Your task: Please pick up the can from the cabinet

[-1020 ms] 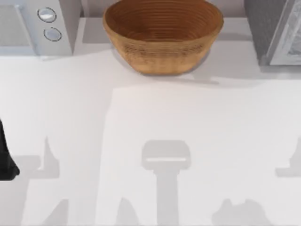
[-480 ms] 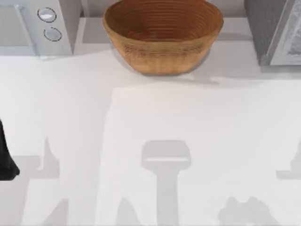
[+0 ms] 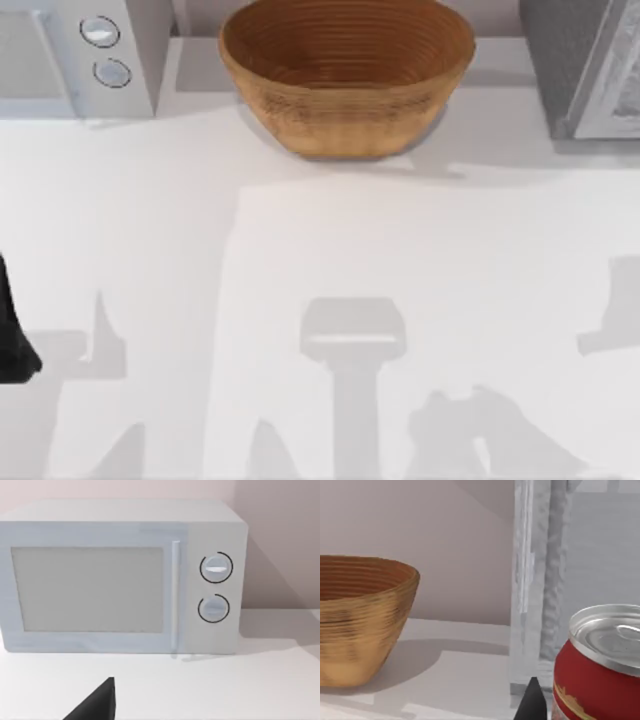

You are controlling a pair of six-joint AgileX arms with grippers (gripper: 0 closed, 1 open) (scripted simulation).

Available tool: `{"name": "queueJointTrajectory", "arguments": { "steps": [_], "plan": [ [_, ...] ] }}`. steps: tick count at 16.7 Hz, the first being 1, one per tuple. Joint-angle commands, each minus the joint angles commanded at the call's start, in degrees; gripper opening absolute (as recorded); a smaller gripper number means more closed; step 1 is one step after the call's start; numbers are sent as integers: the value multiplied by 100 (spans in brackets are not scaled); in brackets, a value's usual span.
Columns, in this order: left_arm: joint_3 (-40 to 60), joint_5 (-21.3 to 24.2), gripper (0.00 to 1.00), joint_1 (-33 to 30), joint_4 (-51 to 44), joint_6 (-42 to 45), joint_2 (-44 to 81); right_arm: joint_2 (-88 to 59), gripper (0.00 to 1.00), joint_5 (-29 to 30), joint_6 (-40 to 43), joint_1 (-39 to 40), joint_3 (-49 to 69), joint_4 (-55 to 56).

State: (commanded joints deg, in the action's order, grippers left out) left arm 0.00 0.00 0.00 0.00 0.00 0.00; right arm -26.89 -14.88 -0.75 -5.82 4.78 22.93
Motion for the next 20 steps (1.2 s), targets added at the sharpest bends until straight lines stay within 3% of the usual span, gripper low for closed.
{"name": "queueJointTrajectory", "arguments": {
  "steps": [13, 20],
  "plan": [
    [0, 0, 100, 0, 0, 0, 0, -7906, 0, -3869, -229, -1451, 1767, 6475],
    [0, 0, 100, 0, 0, 0, 0, -10302, 0, -5148, -326, -1892, 2210, 8410]
  ]
}}
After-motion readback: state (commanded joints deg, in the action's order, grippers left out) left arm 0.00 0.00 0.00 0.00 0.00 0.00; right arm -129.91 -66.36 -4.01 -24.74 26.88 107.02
